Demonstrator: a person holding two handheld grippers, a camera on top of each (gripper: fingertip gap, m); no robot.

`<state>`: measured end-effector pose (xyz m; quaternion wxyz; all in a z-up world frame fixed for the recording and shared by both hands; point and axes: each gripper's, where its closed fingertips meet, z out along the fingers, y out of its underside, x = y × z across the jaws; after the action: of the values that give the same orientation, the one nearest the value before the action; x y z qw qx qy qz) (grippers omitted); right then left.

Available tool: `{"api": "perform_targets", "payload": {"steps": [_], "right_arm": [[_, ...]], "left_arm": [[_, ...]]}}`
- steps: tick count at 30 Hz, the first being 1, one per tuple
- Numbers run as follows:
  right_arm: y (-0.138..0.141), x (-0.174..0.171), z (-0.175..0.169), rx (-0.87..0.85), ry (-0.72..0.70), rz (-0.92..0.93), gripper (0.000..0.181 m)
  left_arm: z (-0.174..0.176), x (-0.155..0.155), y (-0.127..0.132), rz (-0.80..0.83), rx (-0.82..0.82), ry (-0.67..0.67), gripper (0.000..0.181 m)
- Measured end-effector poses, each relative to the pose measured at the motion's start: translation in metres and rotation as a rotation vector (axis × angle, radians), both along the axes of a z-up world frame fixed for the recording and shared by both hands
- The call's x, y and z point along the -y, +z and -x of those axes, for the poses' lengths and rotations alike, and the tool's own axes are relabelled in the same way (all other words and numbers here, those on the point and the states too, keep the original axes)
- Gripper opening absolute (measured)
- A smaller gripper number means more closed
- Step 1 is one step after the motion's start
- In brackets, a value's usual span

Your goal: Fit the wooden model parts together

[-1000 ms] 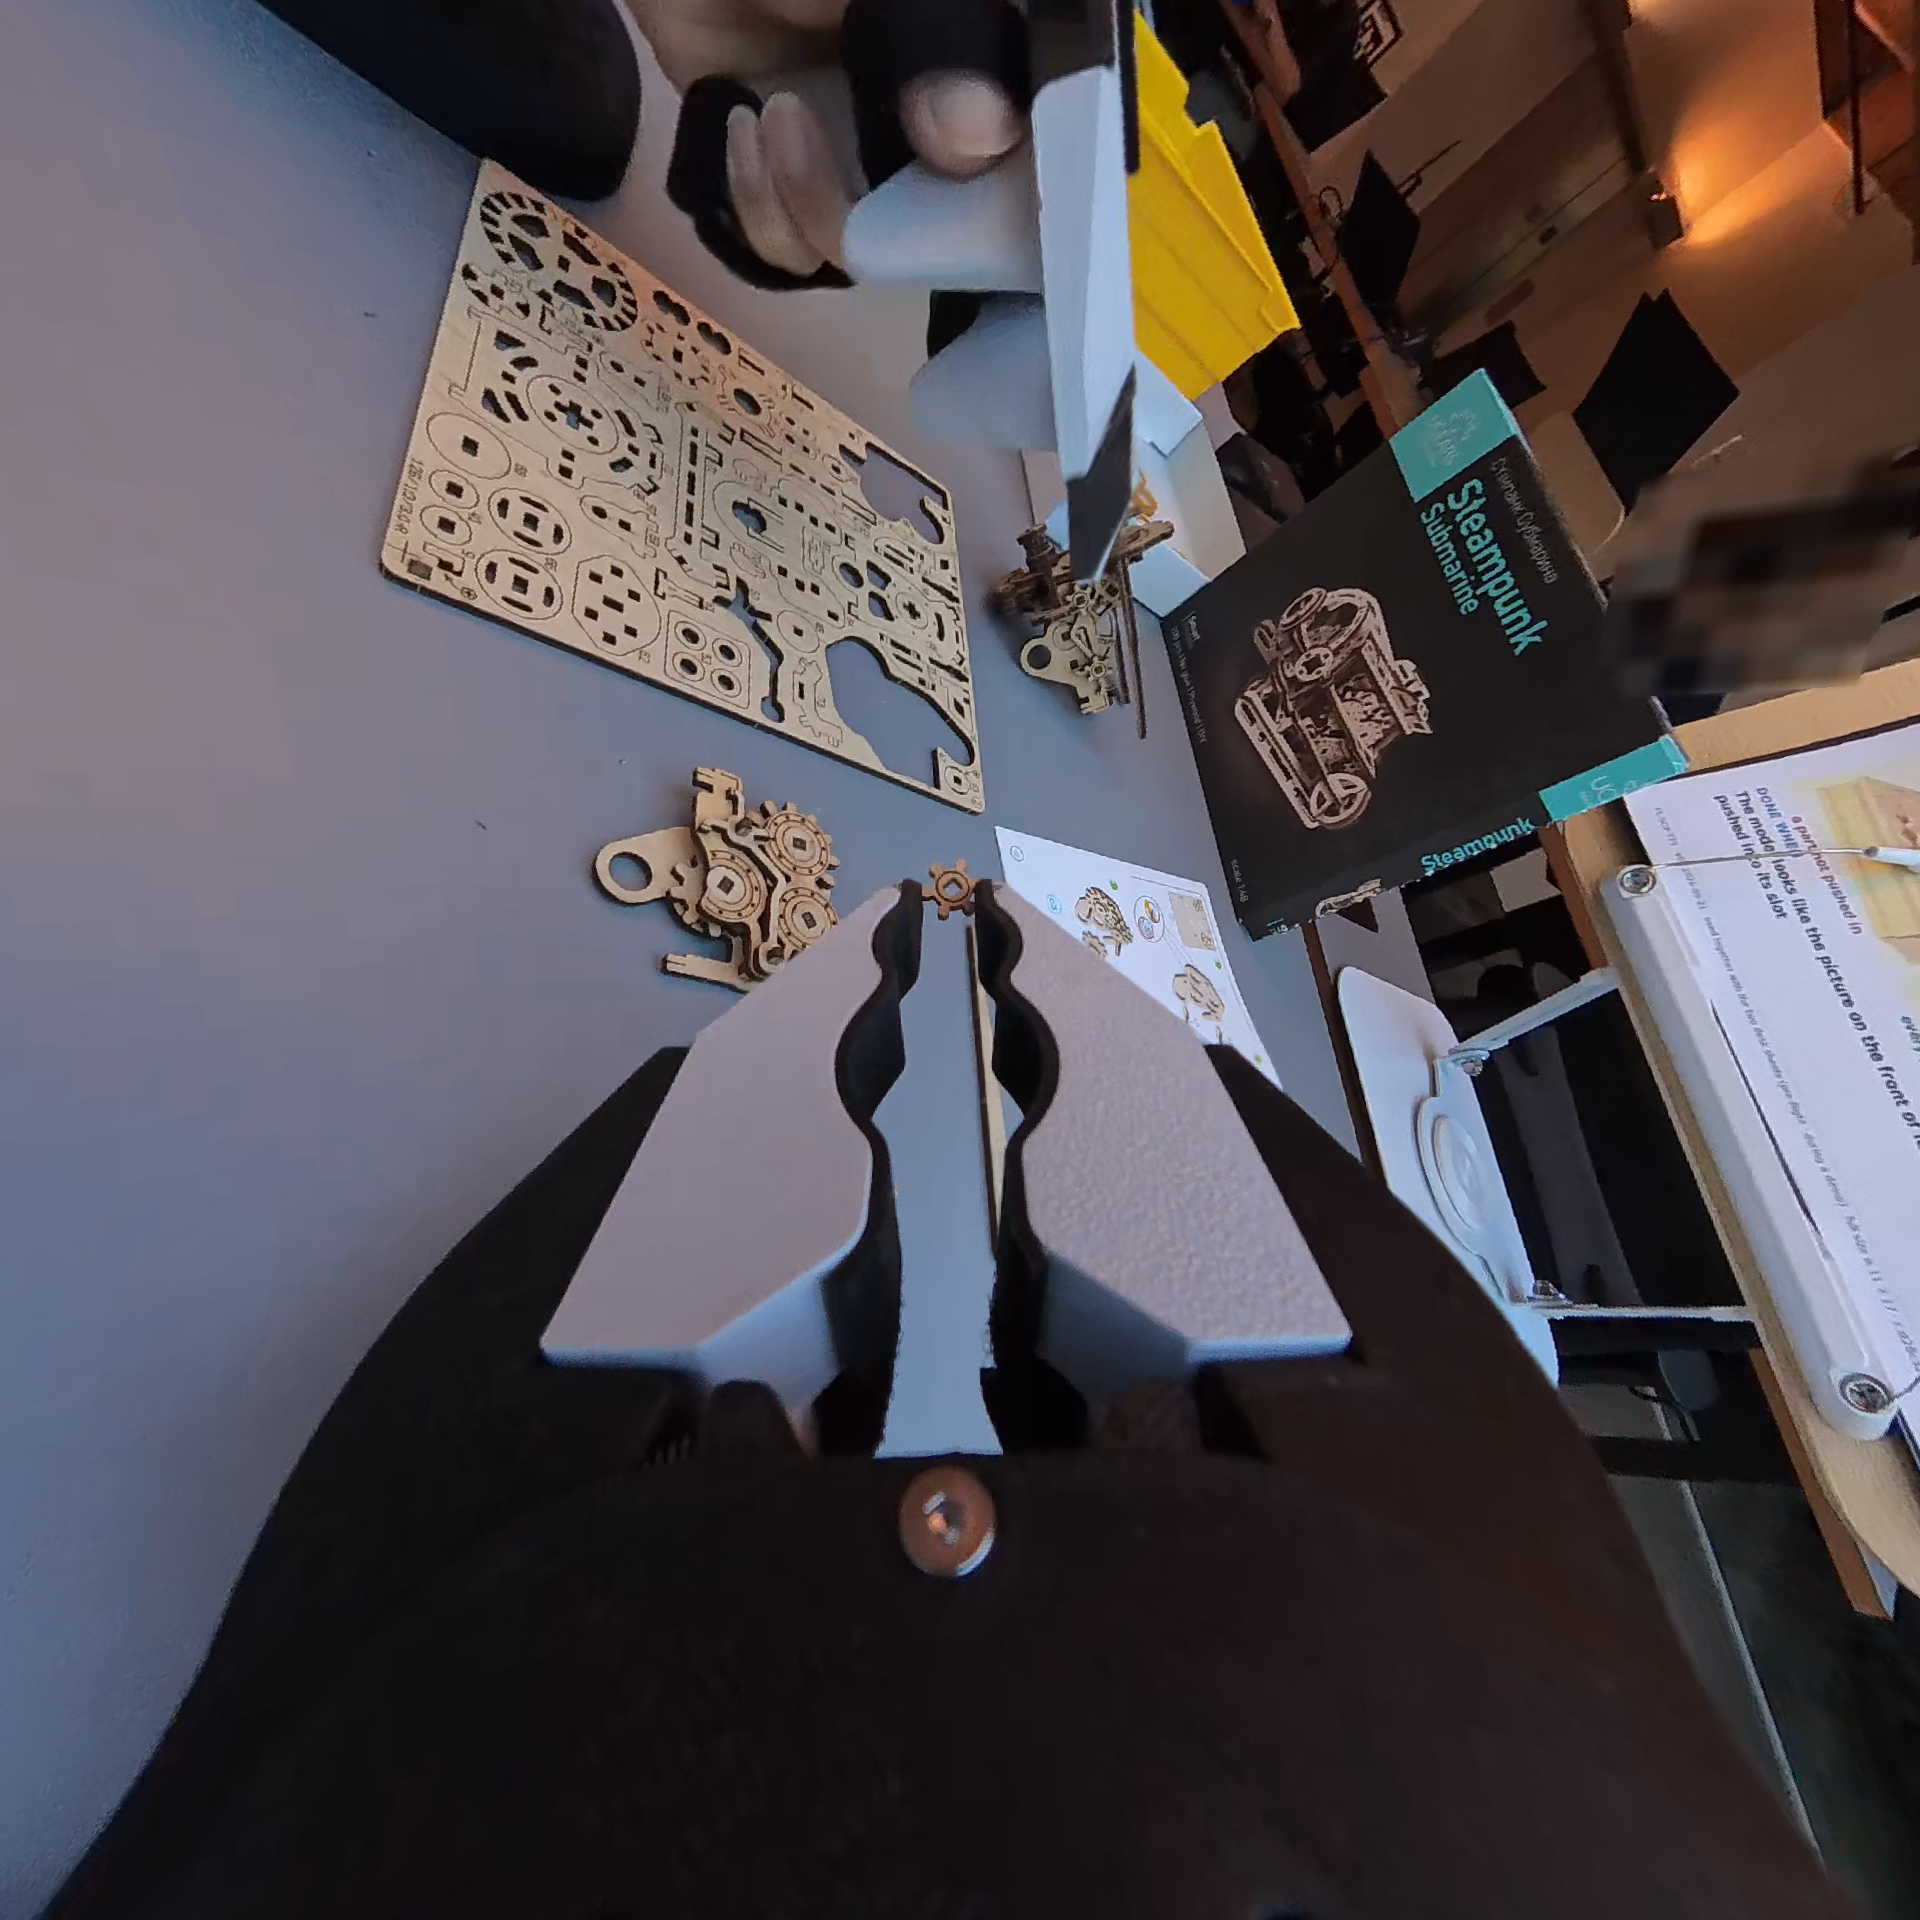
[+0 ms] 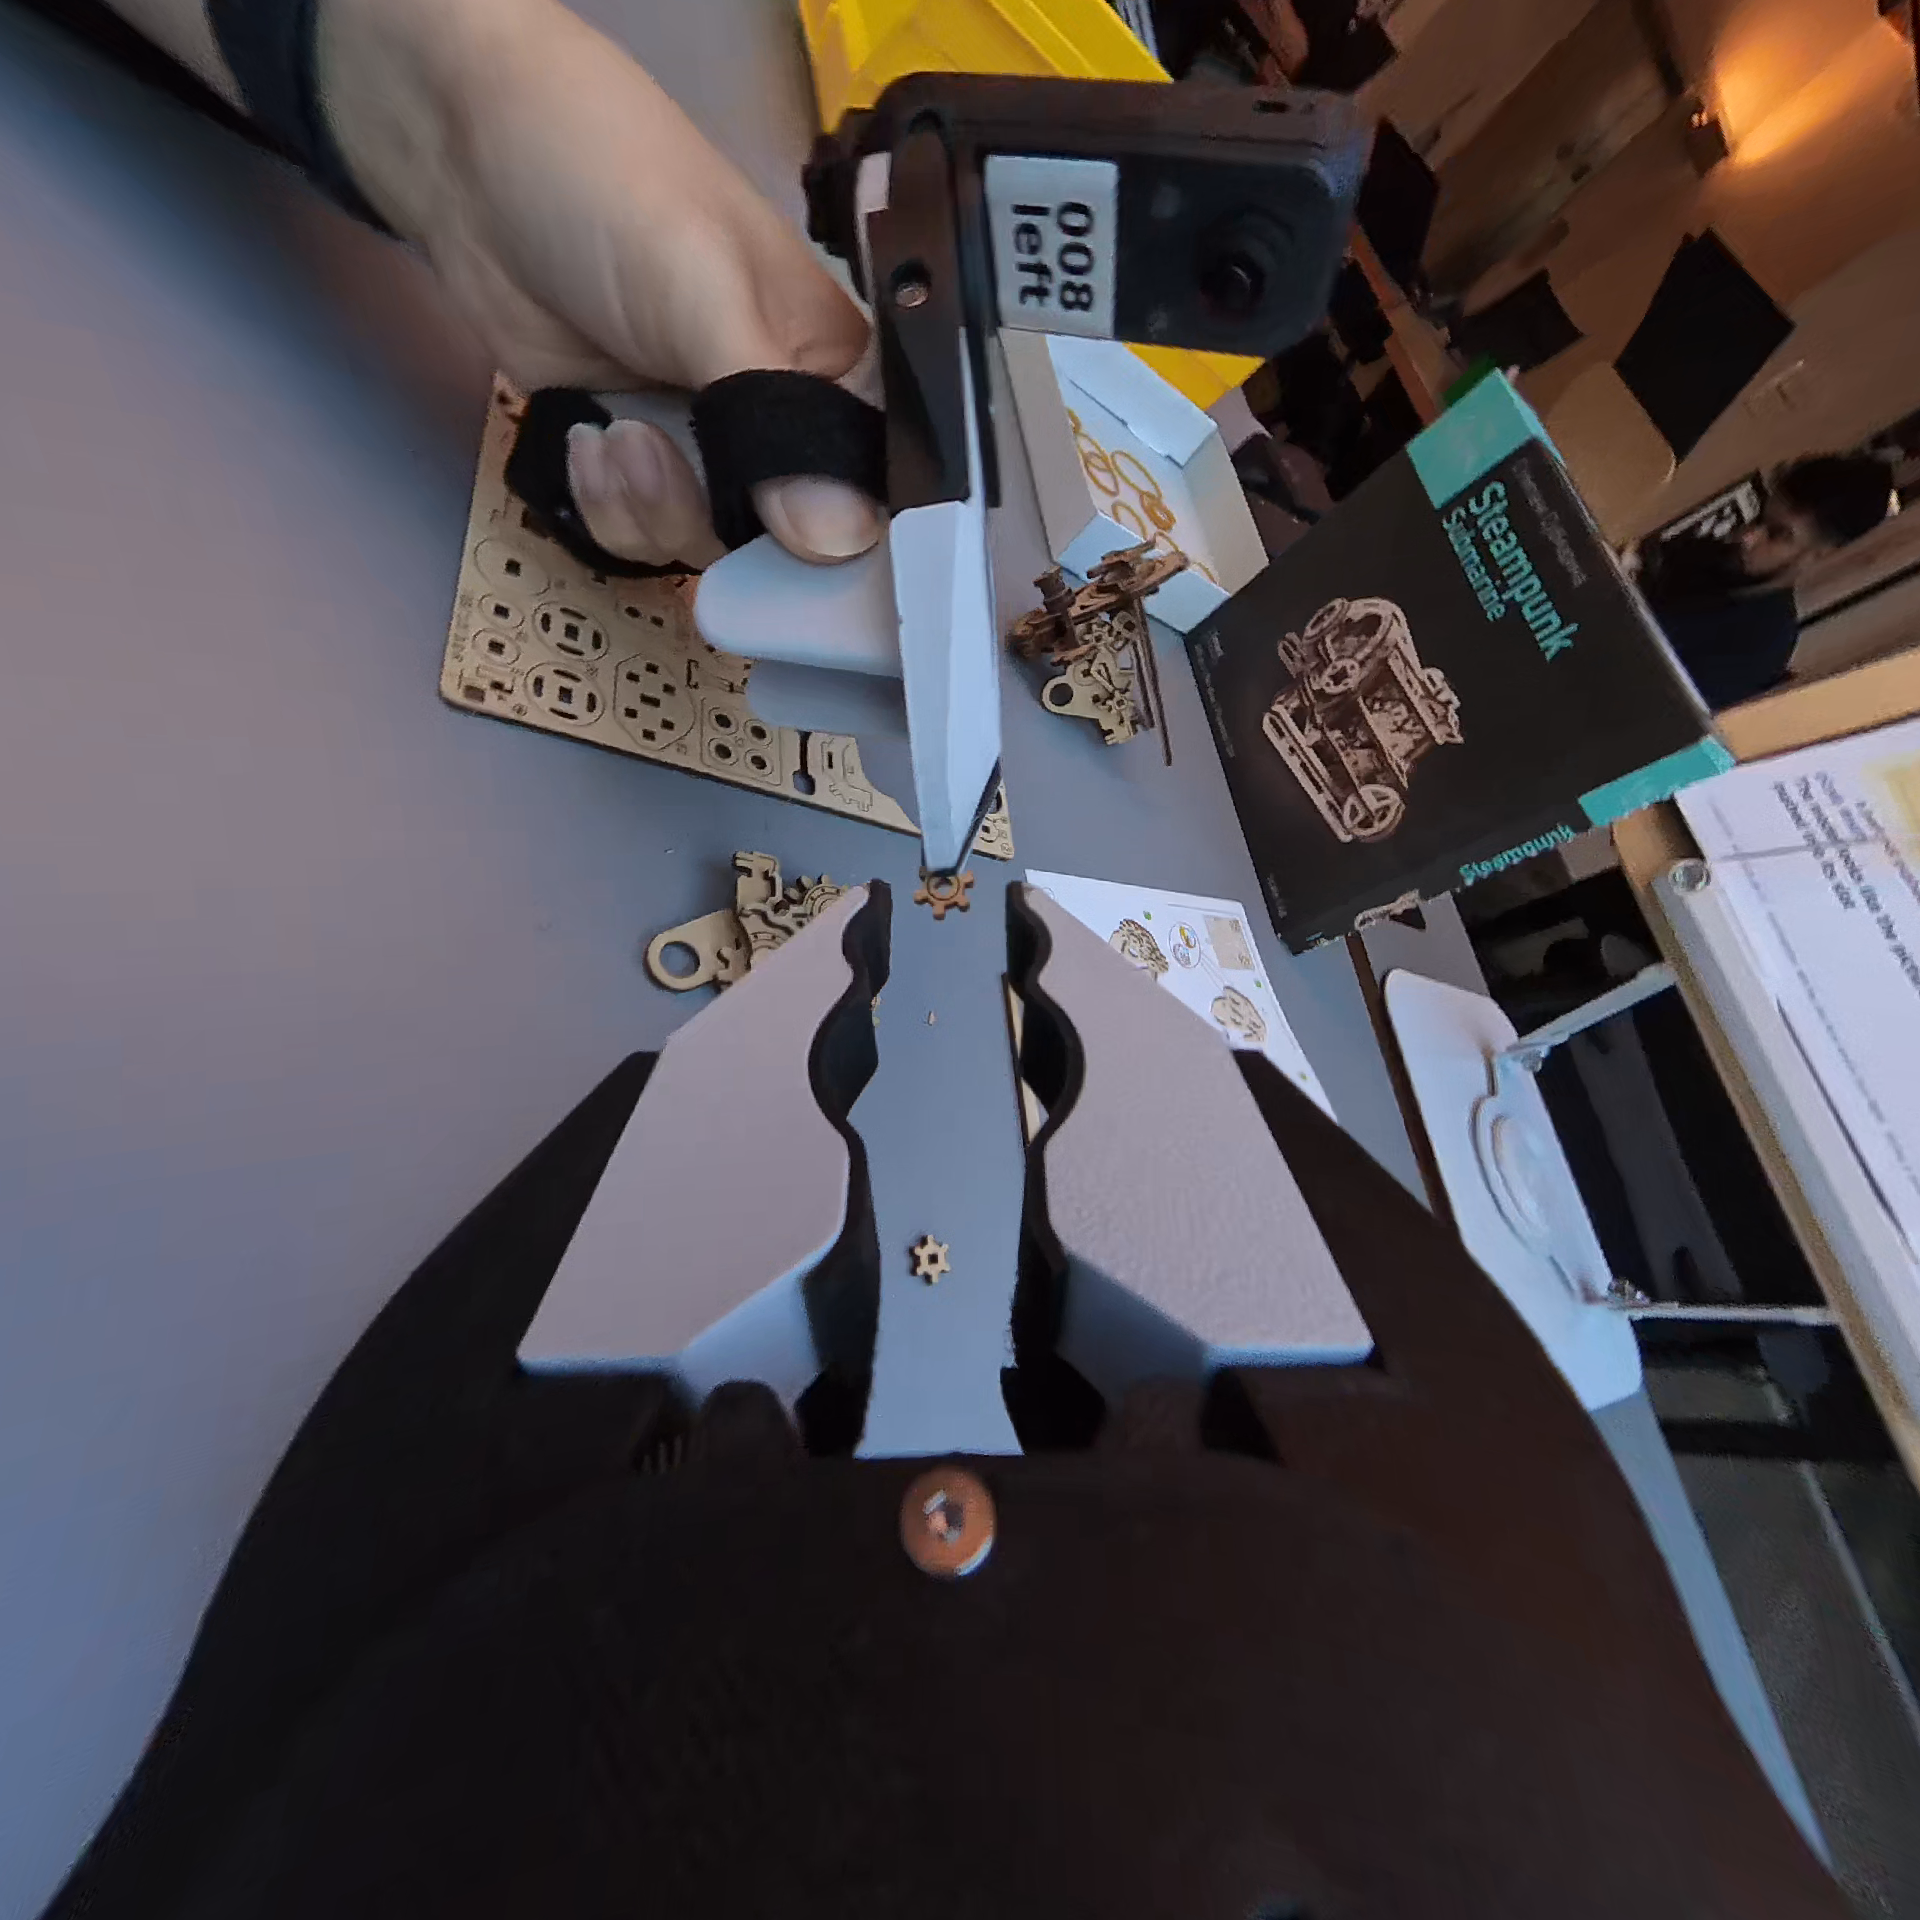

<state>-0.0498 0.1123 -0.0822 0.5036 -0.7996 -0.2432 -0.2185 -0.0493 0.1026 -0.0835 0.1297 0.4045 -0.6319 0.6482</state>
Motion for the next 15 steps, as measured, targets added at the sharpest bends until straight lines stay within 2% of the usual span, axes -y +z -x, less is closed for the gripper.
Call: {"api": "perform_targets", "payload": {"steps": [6, 10, 15], "right_arm": [[0.01, -0.005, -0.013, -0.13, -0.265, 0.01, 0.024], [-0.001, -0.009, -0.006, -0.142, -0.319, 0.073, 0.02], [-0.005, -0.007, -0.015, -0.142, -0.395, 0.084, 0.014]], "left_arm": [[-0.009, -0.007, 0.002, 0.012, 0.004, 0.107, 0.0], [-0.013, -0.01, -0.002, 0.01, -0.009, 0.159, 0.0], [-0.014, -0.01, -0.004, 0.012, -0.014, 0.169, 0.0]]}}
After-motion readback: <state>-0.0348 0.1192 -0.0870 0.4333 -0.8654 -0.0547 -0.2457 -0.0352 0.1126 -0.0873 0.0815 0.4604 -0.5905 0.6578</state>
